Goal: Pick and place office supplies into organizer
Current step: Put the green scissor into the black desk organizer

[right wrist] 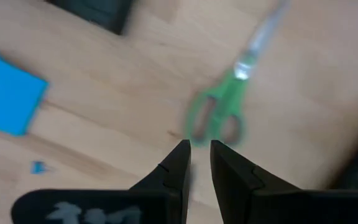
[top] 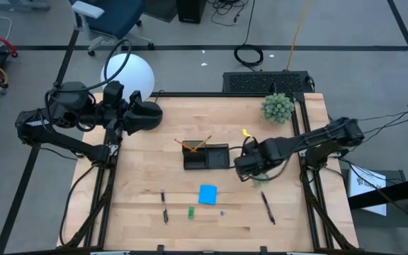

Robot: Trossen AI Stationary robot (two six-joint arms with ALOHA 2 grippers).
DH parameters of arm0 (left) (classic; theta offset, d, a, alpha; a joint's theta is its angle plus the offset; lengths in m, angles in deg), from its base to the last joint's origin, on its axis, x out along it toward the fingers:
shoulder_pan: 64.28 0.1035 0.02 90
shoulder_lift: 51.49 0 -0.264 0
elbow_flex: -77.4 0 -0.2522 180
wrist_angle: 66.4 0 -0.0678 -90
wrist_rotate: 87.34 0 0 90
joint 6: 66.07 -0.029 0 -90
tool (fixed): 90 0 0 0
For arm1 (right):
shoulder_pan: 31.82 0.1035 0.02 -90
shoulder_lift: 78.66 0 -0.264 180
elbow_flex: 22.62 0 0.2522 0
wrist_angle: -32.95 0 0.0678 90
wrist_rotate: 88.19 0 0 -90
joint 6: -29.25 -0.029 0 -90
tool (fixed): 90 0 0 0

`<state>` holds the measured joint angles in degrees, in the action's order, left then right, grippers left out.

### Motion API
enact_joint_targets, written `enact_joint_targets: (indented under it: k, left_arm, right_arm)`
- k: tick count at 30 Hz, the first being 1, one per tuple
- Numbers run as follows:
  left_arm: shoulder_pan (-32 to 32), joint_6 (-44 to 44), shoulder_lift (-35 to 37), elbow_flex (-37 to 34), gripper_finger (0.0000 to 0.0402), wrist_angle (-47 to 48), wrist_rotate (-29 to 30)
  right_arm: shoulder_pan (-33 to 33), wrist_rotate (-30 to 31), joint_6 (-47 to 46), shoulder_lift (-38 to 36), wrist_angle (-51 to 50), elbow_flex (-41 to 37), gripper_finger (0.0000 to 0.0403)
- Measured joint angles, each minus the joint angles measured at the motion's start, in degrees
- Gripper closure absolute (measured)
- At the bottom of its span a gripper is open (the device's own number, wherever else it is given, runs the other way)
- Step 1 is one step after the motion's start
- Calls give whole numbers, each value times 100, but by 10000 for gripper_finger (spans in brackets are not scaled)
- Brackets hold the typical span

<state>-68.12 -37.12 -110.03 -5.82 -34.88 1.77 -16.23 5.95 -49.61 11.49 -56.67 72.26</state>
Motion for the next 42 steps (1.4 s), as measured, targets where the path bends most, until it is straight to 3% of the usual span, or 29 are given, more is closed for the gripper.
enact_joint_targets:
  k: [6,10,13,16,22,27,33,36,42]
  left_arm:
    - [0,1,0,0,236,0,0]
    - [0,0,0,0,236,2,0]
    - [0,2,0,0,236,0,0]
    - [0,2,0,0,236,2,0]
    - [0,1,0,0,236,2,0]
    - [0,0,0,0,236,2,0]
    - [0,0,0,0,236,2,0]
    - [0,0,0,0,236,2,0]
    - [0,0,0,-2,236,0,0]
  right_arm:
    - [204,-662,-275,-450,2038,-1469,342]
    - [270,-423,-268,-452,2671,-1882,316]
    - [339,231,-251,-452,2681,-1867,304]
    - [339,459,-72,-479,2637,-1829,305]
    - [308,421,723,-483,3074,-1827,317]
    - [197,-96,1082,-483,3286,-1823,320]
    - [165,-292,1121,-483,3231,-1824,321]
    - [134,-221,594,-480,2867,-1823,321]
    - [221,511,-538,-285,2049,-1372,321]
